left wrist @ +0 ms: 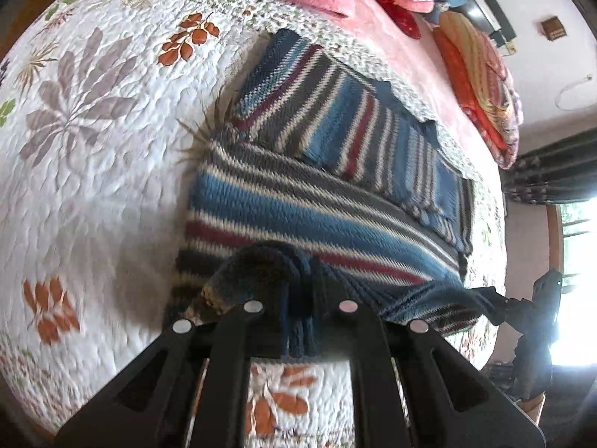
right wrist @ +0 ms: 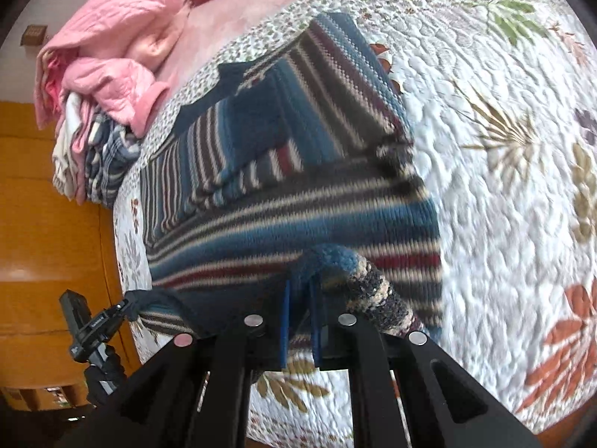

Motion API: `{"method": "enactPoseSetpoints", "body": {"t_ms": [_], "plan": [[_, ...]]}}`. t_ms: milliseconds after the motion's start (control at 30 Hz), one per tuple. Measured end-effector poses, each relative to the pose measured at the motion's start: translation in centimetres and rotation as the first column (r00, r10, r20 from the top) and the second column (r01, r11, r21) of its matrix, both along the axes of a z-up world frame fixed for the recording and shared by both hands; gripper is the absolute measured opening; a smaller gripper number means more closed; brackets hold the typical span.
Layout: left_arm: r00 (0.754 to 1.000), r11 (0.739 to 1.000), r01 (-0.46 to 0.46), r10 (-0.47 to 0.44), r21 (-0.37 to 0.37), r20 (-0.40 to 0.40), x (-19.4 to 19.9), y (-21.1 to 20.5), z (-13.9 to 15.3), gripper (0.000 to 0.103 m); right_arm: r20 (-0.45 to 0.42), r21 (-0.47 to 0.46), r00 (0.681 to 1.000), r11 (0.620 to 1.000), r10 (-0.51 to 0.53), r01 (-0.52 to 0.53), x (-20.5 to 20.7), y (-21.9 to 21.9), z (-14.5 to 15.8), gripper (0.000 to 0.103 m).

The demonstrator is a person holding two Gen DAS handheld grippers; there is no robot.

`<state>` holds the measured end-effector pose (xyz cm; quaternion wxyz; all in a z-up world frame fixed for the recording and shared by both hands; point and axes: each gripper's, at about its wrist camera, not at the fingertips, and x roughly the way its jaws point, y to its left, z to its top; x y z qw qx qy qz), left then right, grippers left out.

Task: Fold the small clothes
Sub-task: 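Lift the hem with both tools and fold it toward the collar, then lay the folded hem onto the collar with both tools and release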

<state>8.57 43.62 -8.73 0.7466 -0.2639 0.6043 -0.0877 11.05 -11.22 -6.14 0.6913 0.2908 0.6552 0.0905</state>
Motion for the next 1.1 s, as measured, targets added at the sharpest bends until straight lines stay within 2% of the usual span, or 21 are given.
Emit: {"method": "enactPoseSetpoints", "body": {"t_ms": [333, 400, 567, 600, 667, 733, 800, 900, 967, 1100], "plan": [[0.994, 1.000, 0.006, -0.005, 0.008, -0.107, 4.7, -0.9, -4.2, 0.015, -0.119, 0.037, 0.992, 0.999, -0.034, 0.039, 3.8, -1.1, -5.3, 0.013], [0.992, 0.999, -0.014, 0.010, -0.031, -0.130, 5.5, -0.7, -4.6, 0.017, -0.133, 0.034, 0.991, 0.999, -0.035, 0.040, 4.1, -1.2, -5.8, 0.014], [0.987, 0.985, -0.082, 0.059, -0.154, -0.148, 6.3, 0.7, -4.2, 0.031, -0.129, 0.002, 0.990, 0.999, -0.054, 0.054, 4.5, -2.4, -5.5, 0.025], [0.987, 0.983, -0.093, 0.069, -0.159, -0.146, 6.4, 1.1, -4.0, 0.032, -0.120, -0.012, 0.991, 0.998, -0.057, 0.056, 4.5, -2.7, -5.3, 0.028], [0.987, 0.984, -0.110, 0.091, -0.143, -0.133, 6.3, 1.8, -3.4, 0.045, -0.102, -0.041, 0.993, 0.997, -0.064, 0.060, 4.7, -3.3, -4.9, 0.028], [0.987, 0.979, -0.130, 0.113, -0.157, -0.117, 6.3, 2.8, -2.6, 0.045, -0.091, -0.050, 0.994, 0.997, -0.067, 0.062, 4.7, -3.7, -4.7, 0.028], [0.990, 0.985, -0.123, 0.113, -0.119, -0.084, 6.4, 3.1, -1.8, 0.045, -0.081, -0.045, 0.995, 0.997, -0.058, 0.055, 4.8, -3.7, -4.7, 0.028], [0.999, 0.999, -0.037, 0.036, -0.016, -0.014, 6.8, 2.1, -0.5, 0.048, -0.042, -0.060, 0.999, 0.998, 0.009, -0.012, 5.3, -2.6, -4.1, 0.031], [0.999, 0.999, 0.030, -0.030, 0.045, 0.016, 6.9, 0.9, -0.3, 0.054, 0.001, -0.092, 0.995, 0.991, 0.096, -0.096, 6.0, -1.1, -3.4, 0.041], [0.981, 0.961, 0.181, -0.191, 0.210, 0.030, 7.0, -1.9, -0.9, 0.057, 0.071, -0.128, 0.970, 0.966, 0.234, -0.224, 6.7, 1.5, -2.4, 0.049]]}}
